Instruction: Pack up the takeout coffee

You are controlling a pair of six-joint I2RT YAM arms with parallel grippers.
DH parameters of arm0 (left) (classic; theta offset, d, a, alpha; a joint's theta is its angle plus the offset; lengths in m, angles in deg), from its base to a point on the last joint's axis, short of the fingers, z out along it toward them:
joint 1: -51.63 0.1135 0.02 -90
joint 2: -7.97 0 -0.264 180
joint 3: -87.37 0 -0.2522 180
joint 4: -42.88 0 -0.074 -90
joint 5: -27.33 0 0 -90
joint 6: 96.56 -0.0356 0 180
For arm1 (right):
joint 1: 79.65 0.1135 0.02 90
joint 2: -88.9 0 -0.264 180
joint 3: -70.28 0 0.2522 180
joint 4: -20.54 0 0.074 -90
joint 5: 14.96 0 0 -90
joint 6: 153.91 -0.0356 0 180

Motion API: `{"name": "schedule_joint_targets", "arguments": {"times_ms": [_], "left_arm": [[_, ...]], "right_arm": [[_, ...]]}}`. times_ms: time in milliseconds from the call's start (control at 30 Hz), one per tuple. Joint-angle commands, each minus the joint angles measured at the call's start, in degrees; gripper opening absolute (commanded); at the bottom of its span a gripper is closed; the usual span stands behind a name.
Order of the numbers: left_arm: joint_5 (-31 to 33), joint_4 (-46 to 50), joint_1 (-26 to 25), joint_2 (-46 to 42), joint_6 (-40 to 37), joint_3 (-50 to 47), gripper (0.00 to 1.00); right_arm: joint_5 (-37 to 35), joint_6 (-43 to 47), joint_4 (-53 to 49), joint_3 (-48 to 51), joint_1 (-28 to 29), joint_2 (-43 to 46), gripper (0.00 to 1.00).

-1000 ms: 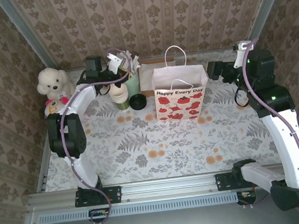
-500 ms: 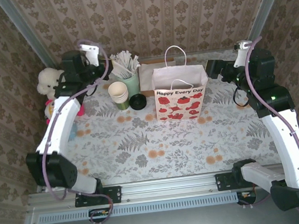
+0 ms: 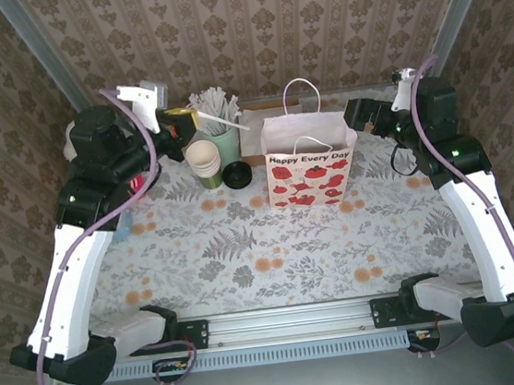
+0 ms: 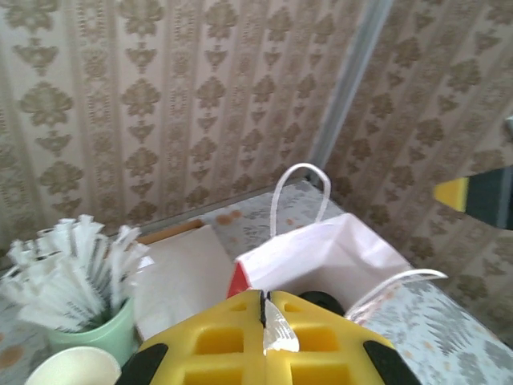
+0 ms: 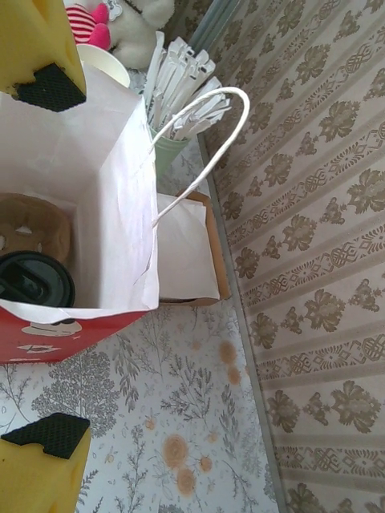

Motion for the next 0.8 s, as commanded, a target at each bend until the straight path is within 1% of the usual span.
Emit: {"name": "schedule_joint_targets", "arguments": {"times_ms": [0, 100, 200, 367, 400, 500, 633, 767], "left_arm": [[0.86, 5.53, -5.76, 2.31, -3.41, 4.80, 0.00], [8.43, 12.02, -11.32, 7.56, -8.91, 11.31, 0.00], [14.25, 18.49, -13.67, 14.51, -12.89, 18.67, 0.00], [28.05, 31.50, -18.13, 27.42, -18.64, 34.05, 0.00], [28.56, 34.10, -18.84, 29.91, -19.58, 37.51, 0.00], [25.63, 39.42, -20.62, 36.48, -21.79, 45.33, 0.00], [24.68, 42.37, -21.90, 41.04, -23.43, 49.57, 0.00], [23.33, 48.01, -22.45, 46.29, -24.37, 54.32, 0.00]], "right_arm": [[1.74, -1.27, 1.53, -0.75, -0.14, 0.02, 1.00], [1.96, -1.21, 0.91, -0.75, -0.14, 0.02, 1.00], [2.40, -1.11, -0.07, -0.91, -0.16, 0.18, 1.00], [2.19, -0.33, -1.62, -0.41, -0.14, 1.38, 1.00], [2.10, -0.12, -1.96, -0.23, -0.14, 1.68, 1.00], [1.67, 0.42, -2.78, 0.28, -0.14, 2.26, 1.00], [1.39, 0.85, -3.48, 0.83, -0.14, 2.57, 1.00], [1.63, 1.00, -4.32, 1.10, -0.18, 2.25, 1.00]]}}
